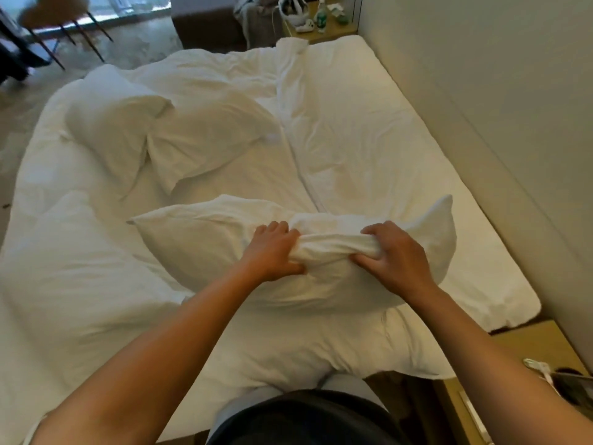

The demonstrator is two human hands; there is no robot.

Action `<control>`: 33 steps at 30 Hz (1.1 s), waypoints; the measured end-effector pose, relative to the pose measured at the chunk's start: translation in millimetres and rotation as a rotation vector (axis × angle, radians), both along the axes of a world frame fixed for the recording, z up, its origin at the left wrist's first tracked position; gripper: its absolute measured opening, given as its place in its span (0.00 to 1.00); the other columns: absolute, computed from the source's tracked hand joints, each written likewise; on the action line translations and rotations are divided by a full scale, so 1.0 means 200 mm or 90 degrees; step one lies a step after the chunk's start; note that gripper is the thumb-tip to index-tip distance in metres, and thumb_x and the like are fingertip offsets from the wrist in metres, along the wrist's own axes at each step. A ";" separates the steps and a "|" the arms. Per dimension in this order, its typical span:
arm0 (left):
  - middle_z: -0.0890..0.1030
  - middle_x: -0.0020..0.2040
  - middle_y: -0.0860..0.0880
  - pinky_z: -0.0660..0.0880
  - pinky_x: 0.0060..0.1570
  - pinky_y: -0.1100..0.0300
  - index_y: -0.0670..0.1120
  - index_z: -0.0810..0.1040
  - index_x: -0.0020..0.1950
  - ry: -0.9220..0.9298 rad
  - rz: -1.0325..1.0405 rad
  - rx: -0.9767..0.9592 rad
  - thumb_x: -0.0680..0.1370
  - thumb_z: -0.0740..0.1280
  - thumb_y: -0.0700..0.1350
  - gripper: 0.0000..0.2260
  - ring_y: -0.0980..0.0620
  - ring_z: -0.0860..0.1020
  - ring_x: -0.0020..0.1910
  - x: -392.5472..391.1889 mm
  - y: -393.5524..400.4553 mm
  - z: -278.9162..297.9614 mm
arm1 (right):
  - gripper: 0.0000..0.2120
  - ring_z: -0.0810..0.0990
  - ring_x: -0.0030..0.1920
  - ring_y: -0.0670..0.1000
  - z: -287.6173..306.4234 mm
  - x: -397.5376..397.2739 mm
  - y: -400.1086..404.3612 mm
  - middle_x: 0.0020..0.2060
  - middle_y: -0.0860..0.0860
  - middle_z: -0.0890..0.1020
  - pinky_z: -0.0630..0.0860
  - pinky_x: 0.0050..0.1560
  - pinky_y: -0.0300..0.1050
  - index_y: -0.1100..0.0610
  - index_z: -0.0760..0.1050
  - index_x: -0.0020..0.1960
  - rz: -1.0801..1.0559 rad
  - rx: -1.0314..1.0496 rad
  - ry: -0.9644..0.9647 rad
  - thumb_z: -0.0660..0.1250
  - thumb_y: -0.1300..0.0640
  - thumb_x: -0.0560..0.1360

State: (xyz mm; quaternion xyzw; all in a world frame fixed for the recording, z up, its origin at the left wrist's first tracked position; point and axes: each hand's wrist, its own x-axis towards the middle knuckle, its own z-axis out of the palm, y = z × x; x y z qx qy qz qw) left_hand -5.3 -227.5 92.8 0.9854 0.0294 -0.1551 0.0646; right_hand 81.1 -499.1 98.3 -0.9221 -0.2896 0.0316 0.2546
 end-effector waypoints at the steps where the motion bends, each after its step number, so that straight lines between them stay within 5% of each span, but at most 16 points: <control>1: 0.75 0.59 0.48 0.69 0.64 0.46 0.51 0.73 0.67 -0.011 -0.003 0.005 0.70 0.68 0.70 0.33 0.45 0.72 0.58 -0.02 0.02 0.01 | 0.22 0.79 0.52 0.50 0.00 -0.02 0.02 0.52 0.46 0.78 0.74 0.43 0.44 0.47 0.77 0.61 -0.015 0.013 -0.028 0.76 0.40 0.72; 6: 0.76 0.56 0.48 0.71 0.59 0.48 0.49 0.77 0.62 -0.093 -0.012 -0.008 0.77 0.65 0.61 0.20 0.46 0.74 0.57 -0.15 0.16 0.02 | 0.19 0.76 0.52 0.54 0.05 -0.14 0.17 0.52 0.49 0.78 0.77 0.46 0.50 0.51 0.81 0.61 -0.060 0.014 -0.149 0.76 0.48 0.73; 10: 0.76 0.57 0.48 0.73 0.54 0.50 0.48 0.78 0.62 -0.144 0.021 0.003 0.81 0.63 0.53 0.13 0.45 0.72 0.58 -0.25 0.31 -0.01 | 0.22 0.77 0.55 0.55 0.03 -0.29 0.38 0.56 0.48 0.81 0.71 0.54 0.53 0.49 0.81 0.62 -0.031 -0.084 -0.162 0.74 0.39 0.72; 14: 0.74 0.58 0.46 0.76 0.45 0.52 0.45 0.78 0.62 -0.152 0.045 -0.043 0.82 0.62 0.48 0.12 0.45 0.70 0.59 -0.28 0.43 -0.02 | 0.15 0.80 0.54 0.56 -0.02 -0.39 0.52 0.54 0.50 0.83 0.70 0.59 0.55 0.51 0.82 0.59 -0.073 -0.143 -0.116 0.72 0.44 0.76; 18: 0.74 0.58 0.47 0.78 0.43 0.52 0.44 0.78 0.59 -0.160 0.031 -0.074 0.82 0.62 0.46 0.10 0.46 0.70 0.60 -0.28 0.50 -0.02 | 0.06 0.80 0.49 0.58 -0.01 -0.38 0.57 0.48 0.51 0.83 0.71 0.50 0.53 0.53 0.83 0.51 -0.130 -0.147 -0.126 0.69 0.52 0.79; 24: 0.74 0.58 0.46 0.78 0.45 0.48 0.44 0.75 0.62 -0.138 0.078 -0.089 0.83 0.60 0.42 0.10 0.45 0.73 0.57 -0.26 0.57 -0.01 | 0.05 0.79 0.47 0.57 0.05 -0.38 0.53 0.45 0.50 0.84 0.70 0.47 0.52 0.52 0.85 0.48 -0.180 -0.135 -0.162 0.71 0.53 0.79; 28: 0.76 0.51 0.47 0.74 0.39 0.52 0.45 0.78 0.51 -0.137 0.069 -0.028 0.83 0.59 0.39 0.09 0.46 0.74 0.52 -0.25 0.62 0.00 | 0.06 0.80 0.47 0.56 0.06 -0.36 0.46 0.46 0.49 0.83 0.72 0.50 0.52 0.51 0.84 0.48 -0.205 -0.125 -0.132 0.70 0.51 0.79; 33: 0.77 0.56 0.49 0.78 0.43 0.50 0.45 0.78 0.54 -0.212 0.067 -0.061 0.85 0.58 0.44 0.10 0.45 0.71 0.61 -0.24 0.65 0.04 | 0.07 0.82 0.45 0.57 0.03 -0.32 0.38 0.48 0.50 0.85 0.70 0.53 0.52 0.52 0.84 0.48 -0.244 -0.131 -0.127 0.68 0.53 0.80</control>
